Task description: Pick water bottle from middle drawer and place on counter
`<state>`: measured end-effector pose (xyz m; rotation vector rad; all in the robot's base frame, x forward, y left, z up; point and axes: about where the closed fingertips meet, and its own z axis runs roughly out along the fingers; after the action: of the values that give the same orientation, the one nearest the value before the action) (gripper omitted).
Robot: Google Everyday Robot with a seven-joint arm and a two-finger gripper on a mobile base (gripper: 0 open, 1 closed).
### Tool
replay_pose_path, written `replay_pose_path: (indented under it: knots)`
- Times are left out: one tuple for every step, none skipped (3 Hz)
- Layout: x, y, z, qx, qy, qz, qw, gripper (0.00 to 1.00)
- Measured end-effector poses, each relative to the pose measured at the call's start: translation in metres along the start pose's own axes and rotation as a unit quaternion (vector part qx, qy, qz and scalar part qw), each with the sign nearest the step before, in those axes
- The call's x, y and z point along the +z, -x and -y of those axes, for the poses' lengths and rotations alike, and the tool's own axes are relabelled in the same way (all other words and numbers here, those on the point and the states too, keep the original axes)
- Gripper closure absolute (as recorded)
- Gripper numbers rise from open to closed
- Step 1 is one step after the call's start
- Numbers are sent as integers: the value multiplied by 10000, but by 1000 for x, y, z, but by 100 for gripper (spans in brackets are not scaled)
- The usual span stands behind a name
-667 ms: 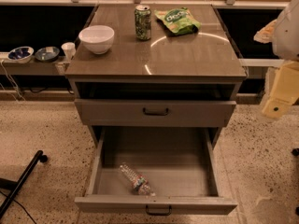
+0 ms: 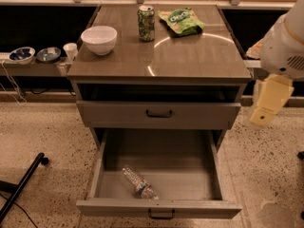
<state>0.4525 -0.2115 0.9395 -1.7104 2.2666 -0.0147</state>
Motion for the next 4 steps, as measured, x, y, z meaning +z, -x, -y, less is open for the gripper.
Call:
replay_pose_path:
  knots:
    - [84, 0, -10, 385, 517, 236, 9976, 0]
    - [158, 2, -43, 604, 761, 461, 9942, 0]
    - [177, 3, -48, 607, 675, 496, 9946, 0]
    - [197, 22, -51, 678, 881, 831, 9903, 0]
